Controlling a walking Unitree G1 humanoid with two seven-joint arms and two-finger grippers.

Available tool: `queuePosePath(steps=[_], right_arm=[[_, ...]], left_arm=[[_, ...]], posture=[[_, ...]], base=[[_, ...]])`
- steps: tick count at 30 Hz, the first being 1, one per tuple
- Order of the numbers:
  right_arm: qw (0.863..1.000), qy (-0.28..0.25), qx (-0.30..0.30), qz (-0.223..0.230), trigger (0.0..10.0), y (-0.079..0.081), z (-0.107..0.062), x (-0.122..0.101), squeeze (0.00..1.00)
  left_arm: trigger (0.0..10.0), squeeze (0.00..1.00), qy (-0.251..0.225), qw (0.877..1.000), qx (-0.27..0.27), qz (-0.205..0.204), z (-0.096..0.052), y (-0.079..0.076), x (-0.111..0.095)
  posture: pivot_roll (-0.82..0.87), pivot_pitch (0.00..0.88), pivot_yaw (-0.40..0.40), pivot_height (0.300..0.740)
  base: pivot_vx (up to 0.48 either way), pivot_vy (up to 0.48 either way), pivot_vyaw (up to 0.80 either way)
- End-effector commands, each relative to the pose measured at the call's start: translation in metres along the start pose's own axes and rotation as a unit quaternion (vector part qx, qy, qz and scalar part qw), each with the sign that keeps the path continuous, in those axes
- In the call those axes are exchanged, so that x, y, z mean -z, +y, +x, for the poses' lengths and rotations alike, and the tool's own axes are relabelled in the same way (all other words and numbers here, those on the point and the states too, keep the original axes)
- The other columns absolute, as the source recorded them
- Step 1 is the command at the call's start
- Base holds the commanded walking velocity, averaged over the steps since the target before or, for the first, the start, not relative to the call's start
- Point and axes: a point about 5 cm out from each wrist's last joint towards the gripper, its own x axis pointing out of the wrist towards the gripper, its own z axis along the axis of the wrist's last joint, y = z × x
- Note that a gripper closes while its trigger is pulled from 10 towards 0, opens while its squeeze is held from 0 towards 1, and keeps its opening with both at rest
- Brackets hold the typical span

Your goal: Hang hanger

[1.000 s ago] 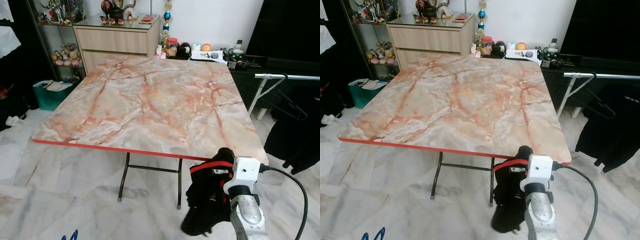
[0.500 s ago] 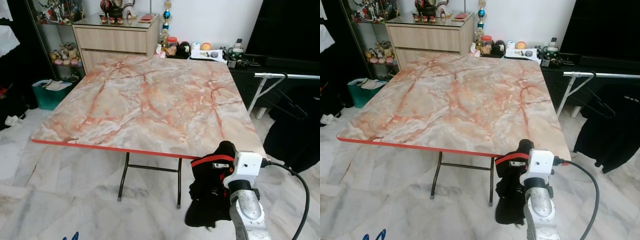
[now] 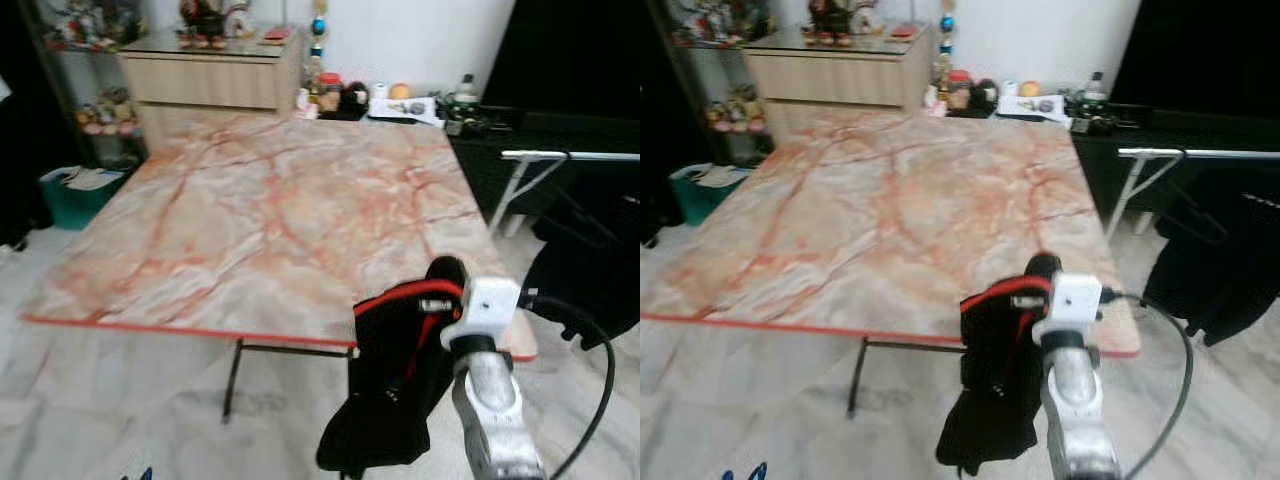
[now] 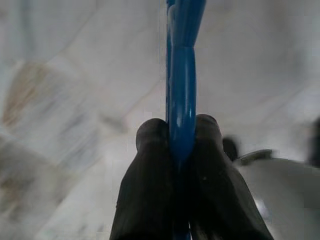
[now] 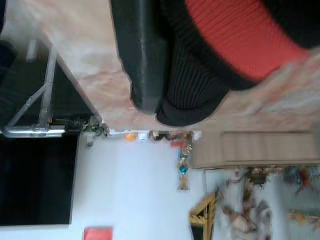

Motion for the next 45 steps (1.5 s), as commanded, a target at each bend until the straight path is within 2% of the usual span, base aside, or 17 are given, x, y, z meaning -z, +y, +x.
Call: queuePosePath(steps=[1, 5, 6, 8, 12, 16, 23, 26, 28, 29, 30, 31, 34, 38, 39, 40, 45], right_arm=[[0.997, -0.071, -0.025, 0.012, 10.0, 0.017, 0.024, -0.034, 0.00], [0.996, -0.086, -0.036, 0.010, 10.0, 0.024, 0.036, -0.045, 0.00], [0.994, -0.101, -0.038, 0.013, 10.0, 0.028, 0.047, -0.056, 0.00], [0.993, -0.109, -0.039, 0.013, 10.0, 0.029, 0.053, -0.062, 0.00], [0.990, -0.138, -0.031, 0.014, 10.0, 0.031, 0.078, -0.088, 0.00], [0.986, -0.164, -0.028, -0.003, 10.0, 0.031, 0.087, -0.104, 0.00], [0.985, -0.172, -0.006, -0.013, 10.0, 0.022, 0.094, -0.111, 0.00], [0.987, -0.157, -0.023, -0.022, 10.0, 0.027, 0.089, -0.099, 0.00], [0.993, -0.097, -0.051, -0.050, 10.0, 0.033, 0.080, -0.069, 0.00], [0.993, -0.097, -0.051, -0.050, 10.0, 0.033, 0.080, -0.069, 0.00], [0.995, -0.056, -0.057, -0.065, 10.0, 0.034, 0.071, -0.048, 0.00], [0.998, -0.008, -0.057, -0.038, 10.0, 0.036, 0.053, -0.021, 0.00], [0.997, 0.035, -0.063, -0.013, 10.0, 0.040, 0.029, 0.001, 0.00], [0.997, 0.038, -0.065, -0.013, 10.0, 0.040, 0.027, 0.001, 0.00], [0.997, 0.053, -0.064, -0.007, 10.0, 0.042, 0.009, 0.007, 0.00], [0.995, 0.076, -0.058, 0.003, 10.0, 0.042, -0.017, 0.010, 0.00], [0.993, 0.100, -0.058, 0.003, 10.0, 0.039, -0.037, 0.007, 0.00]], left_arm=[[10.0, 0.00, 0.016, 1.000, -0.014, 0.003, -0.003, 0.013, 0.008], [10.0, 0.00, 0.015, 1.000, -0.013, 0.002, -0.002, 0.013, 0.008], [10.0, 0.00, 0.014, 1.000, -0.012, 0.000, -0.002, 0.012, 0.007], [10.0, 0.00, 0.013, 1.000, -0.012, -0.002, -0.002, 0.012, 0.007], [10.0, 0.00, 0.011, 1.000, -0.012, -0.003, -0.002, 0.011, 0.006], [10.0, 0.00, 0.012, 1.000, -0.012, -0.006, -0.002, 0.011, 0.006], [10.0, 0.00, 0.016, 1.000, -0.009, -0.003, -0.002, 0.011, 0.007], [10.0, 0.00, 0.017, 1.000, -0.009, -0.002, -0.002, 0.011, 0.008], [10.0, 0.00, 0.022, 1.000, -0.009, 0.003, -0.002, 0.011, 0.009], [10.0, 0.00, 0.022, 1.000, -0.009, 0.003, -0.002, 0.011, 0.009], [10.0, 0.00, 0.022, 1.000, -0.006, -0.004, -0.003, 0.010, 0.010], [10.0, 0.00, 0.023, 1.000, -0.002, -0.006, -0.003, 0.010, 0.011], [10.0, 0.00, 0.025, 1.000, -0.001, -0.004, -0.003, 0.010, 0.012], [10.0, 0.00, 0.026, 1.000, -0.001, -0.004, -0.003, 0.010, 0.013], [10.0, 0.00, 0.027, 1.000, 0.000, -0.004, -0.004, 0.010, 0.013], [10.0, 0.00, 0.028, 1.000, 0.000, -0.001, -0.004, 0.011, 0.015], [10.0, 0.00, 0.029, 1.000, 0.001, 0.002, -0.004, 0.012, 0.016]], posture=[[-0.02, 0.000, 0.019, 0.740], [-0.02, 0.000, 0.019, 0.740], [-0.01, 0.000, 0.016, 0.740], [-0.01, 0.000, 0.015, 0.740], [0.00, 0.000, 0.013, 0.740], [0.00, 0.000, 0.012, 0.740], [-0.01, 0.000, 0.009, 0.740], [-0.01, 0.000, 0.008, 0.740], [-0.02, 0.000, 0.002, 0.740], [-0.02, 0.000, 0.002, 0.740], [-0.02, 0.000, -0.001, 0.740], [-0.02, 0.000, -0.006, 0.740], [-0.02, 0.000, -0.009, 0.740], [-0.02, 0.000, -0.009, 0.740], [-0.02, 0.000, -0.012, 0.740], [-0.03, 0.000, -0.010, 0.740], [-0.03, 0.000, -0.013, 0.740]], base=[[0.409, 0.000, 0.00], [0.406, 0.000, 0.00], [0.409, 0.000, 0.00], [0.409, 0.000, 0.00], [0.409, 0.000, 0.00], [0.408, 0.000, 0.00], [0.408, 0.000, 0.00], [0.375, 0.000, 0.00], [0.174, 0.000, 0.00], [0.000, 0.000, 0.00], [0.000, 0.000, 0.00], [0.000, 0.000, 0.00], [0.000, 0.000, 0.00], [0.000, 0.000, 0.00], [0.000, 0.000, 0.00], [0.000, 0.000, 0.00], [0.000, 0.000, 0.00]])
